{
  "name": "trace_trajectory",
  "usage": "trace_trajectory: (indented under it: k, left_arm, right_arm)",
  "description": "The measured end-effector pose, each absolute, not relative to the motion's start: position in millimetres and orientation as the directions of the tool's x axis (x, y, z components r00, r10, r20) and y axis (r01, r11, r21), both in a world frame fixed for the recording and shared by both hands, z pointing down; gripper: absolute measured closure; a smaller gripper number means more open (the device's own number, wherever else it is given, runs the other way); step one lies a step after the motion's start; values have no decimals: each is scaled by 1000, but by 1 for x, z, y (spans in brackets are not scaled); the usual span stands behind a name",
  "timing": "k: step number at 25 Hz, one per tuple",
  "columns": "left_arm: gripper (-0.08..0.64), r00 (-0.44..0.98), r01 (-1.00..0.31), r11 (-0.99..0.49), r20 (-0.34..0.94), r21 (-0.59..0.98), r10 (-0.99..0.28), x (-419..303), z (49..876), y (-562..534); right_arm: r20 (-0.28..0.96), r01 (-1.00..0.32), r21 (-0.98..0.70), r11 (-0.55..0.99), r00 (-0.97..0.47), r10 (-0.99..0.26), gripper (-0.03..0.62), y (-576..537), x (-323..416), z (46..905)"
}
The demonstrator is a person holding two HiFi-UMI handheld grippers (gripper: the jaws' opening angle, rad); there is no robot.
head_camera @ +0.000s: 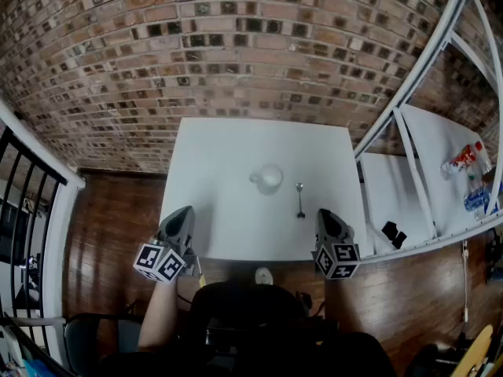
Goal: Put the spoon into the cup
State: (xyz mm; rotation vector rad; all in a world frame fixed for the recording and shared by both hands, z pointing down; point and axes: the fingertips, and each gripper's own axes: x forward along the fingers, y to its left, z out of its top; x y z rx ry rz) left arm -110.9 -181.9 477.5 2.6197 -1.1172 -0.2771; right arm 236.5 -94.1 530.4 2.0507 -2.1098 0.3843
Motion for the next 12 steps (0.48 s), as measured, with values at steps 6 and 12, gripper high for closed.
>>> trace_trajectory:
  k: [6, 12]
  left_arm:
    - [568, 670, -684, -650, -67, 332, -740, -103, 480, -193]
    - [568, 645, -707, -627, -65, 326, -761, -107, 479, -197]
  right_arm:
    - [365, -999, -37, 35, -46, -930, 557, -114, 242, 559]
    - [517, -999, -16, 30, -34, -855, 450, -133, 249, 628]
